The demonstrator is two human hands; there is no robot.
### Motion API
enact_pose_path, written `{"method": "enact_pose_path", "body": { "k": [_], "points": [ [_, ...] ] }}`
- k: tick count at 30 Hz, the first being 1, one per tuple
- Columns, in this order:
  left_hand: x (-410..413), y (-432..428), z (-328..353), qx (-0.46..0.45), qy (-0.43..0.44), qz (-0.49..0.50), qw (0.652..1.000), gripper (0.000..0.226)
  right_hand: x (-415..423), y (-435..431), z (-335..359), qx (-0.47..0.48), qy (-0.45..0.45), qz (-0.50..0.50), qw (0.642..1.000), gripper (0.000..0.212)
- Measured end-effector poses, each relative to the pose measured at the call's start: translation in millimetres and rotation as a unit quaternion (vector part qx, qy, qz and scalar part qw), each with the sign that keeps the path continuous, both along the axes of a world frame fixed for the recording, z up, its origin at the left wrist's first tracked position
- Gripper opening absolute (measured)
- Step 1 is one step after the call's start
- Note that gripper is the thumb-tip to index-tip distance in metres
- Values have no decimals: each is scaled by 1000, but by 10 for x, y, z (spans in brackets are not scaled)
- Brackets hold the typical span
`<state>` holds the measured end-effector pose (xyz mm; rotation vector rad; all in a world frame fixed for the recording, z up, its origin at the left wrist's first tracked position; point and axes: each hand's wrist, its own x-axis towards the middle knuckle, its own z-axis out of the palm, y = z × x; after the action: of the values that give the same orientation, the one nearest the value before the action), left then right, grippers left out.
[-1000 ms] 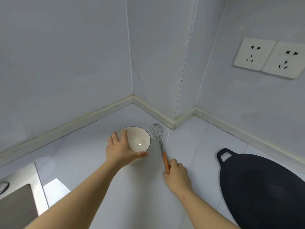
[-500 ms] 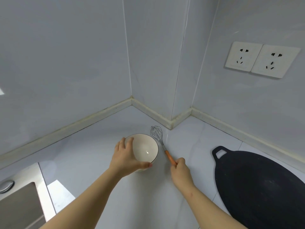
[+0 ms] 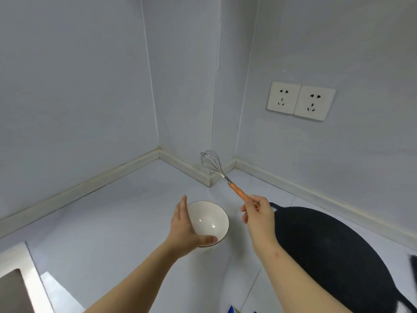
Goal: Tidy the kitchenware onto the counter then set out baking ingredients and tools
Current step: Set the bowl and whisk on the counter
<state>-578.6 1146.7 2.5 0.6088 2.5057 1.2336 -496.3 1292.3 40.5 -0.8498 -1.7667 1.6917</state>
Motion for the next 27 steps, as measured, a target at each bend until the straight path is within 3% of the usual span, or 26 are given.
{"method": "enact_pose_path", "body": {
  "k": [2,7,17,23,27],
  "points": [
    [9,41,15,37,-46,-21,998,143,80,85,148,-32,39,-27,998,10],
    [157,270,-14,20,-22,-69,997,134,301,250,290,-96,76,-98,988,16],
    [203,347,-52,7,19,-90,996,135,516,300,176,-103,45,-199,973,25],
    [220,321,-134,47,-81,-56,994,133,543,291,144,-90,2,-203,975,27],
    [211,310,-181,69,-104,-41,991,121,542,307,66,-111,-12,-192,975,22]
  ]
}}
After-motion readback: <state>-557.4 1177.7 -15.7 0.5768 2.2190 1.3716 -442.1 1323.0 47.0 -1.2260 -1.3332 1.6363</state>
